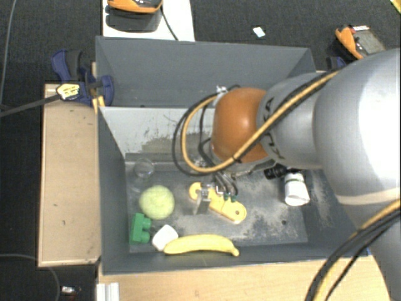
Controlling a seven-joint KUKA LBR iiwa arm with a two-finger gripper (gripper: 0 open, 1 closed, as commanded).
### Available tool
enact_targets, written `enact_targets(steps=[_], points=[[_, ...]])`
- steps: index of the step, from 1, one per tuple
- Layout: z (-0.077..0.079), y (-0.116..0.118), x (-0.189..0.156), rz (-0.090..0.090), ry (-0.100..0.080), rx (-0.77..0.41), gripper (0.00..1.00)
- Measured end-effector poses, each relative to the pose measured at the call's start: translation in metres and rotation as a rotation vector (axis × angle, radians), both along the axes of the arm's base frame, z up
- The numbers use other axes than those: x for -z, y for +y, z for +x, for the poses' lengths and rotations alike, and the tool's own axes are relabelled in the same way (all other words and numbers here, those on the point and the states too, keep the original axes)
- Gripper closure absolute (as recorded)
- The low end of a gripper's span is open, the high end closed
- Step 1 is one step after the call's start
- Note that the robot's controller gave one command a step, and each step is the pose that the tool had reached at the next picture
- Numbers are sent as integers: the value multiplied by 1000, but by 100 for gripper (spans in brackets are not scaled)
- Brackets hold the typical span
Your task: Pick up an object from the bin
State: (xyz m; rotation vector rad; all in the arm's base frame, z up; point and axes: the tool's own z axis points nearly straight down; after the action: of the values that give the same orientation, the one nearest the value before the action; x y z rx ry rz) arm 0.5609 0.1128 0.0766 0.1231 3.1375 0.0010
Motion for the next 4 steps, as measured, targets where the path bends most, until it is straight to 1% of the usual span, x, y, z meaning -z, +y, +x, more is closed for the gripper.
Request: enact_targets(steps=[1, 2, 3, 4], points=[[6, 8, -63, 0, -2, 13, 0], [-11, 7, -80, 2, -10, 28, 0], [-2, 4, -74, 1, -7, -50, 0], [-24, -35, -72, 2, -5, 48, 0]])
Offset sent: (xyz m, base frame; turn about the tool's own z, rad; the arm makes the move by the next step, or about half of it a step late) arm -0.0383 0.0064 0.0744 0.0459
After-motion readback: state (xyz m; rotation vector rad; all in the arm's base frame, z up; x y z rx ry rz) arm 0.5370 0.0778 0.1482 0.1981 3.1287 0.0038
